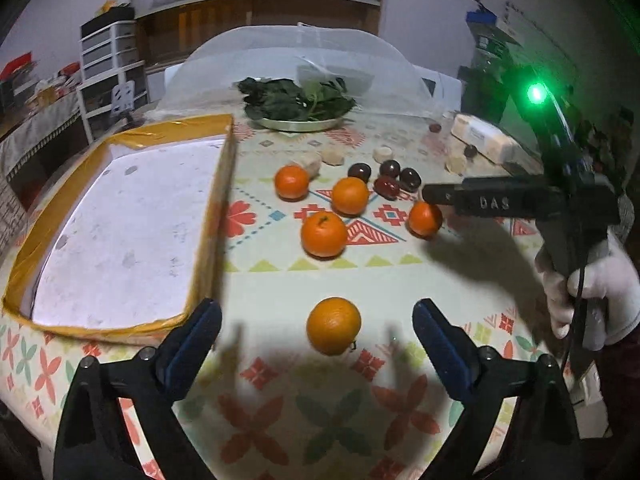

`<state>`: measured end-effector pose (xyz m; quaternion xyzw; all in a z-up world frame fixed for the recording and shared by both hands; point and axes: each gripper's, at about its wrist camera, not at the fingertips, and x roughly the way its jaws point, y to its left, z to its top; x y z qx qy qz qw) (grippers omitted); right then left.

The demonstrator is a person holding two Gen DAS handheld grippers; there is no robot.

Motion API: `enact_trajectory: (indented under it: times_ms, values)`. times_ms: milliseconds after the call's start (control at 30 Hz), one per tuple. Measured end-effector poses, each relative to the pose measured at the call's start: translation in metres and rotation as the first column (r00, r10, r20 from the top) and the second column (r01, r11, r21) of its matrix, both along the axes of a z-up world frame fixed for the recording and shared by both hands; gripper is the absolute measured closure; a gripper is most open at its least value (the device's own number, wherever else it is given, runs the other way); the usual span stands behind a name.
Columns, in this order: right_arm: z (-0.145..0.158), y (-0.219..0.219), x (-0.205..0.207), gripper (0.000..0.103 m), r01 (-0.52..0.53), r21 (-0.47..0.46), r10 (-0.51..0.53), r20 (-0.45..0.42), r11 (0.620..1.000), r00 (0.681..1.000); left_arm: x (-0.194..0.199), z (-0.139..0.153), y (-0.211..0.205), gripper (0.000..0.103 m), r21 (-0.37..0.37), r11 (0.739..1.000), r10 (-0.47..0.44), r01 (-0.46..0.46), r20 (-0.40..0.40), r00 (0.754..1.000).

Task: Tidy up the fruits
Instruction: 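Grasp a mandarin orange with the left tool while the right tool grasps a beige cube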

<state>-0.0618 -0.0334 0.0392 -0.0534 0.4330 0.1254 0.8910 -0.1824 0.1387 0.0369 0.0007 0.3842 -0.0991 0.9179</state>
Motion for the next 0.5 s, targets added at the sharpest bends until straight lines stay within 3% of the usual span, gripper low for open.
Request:
enact_trajectory:
  times_ms: [133,200,267,433,500]
  values:
    - [0.001,-0.002,0.001,0.037,-0.001,0.026,0.002,-0.016,1.0,1.0,0.005,-0.005,-0.006,0.023,0.005,0.999,-0.043,0.043,-0.017,0.999]
    - [0.002,-0.009,0.004,0.045,-0.011,0.088,0.015,-0.044,0.996,0.999,0.008,-0.007,-0.008,0.035,-0.005,0.998,-0.065,0.065,-0.022,0.998]
    - [-0.001,-0.019,0.008,0.045,-0.003,0.157,0.016,-0.08,0.988,0.997,0.011,-0.01,-0.008,0.039,-0.008,0.998,-0.067,0.067,-0.031,0.997]
    - [-0.014,-0.043,0.016,0.047,0.01,0.392,0.066,-0.181,0.92,0.981,0.023,-0.023,-0.008,0.047,-0.019,0.997,-0.074,0.073,-0.093,0.993]
    - [-0.017,-0.042,0.018,0.047,0.014,0.439,0.082,-0.198,0.898,0.977,0.024,-0.022,-0.01,0.051,-0.018,0.997,-0.081,0.08,-0.102,0.991]
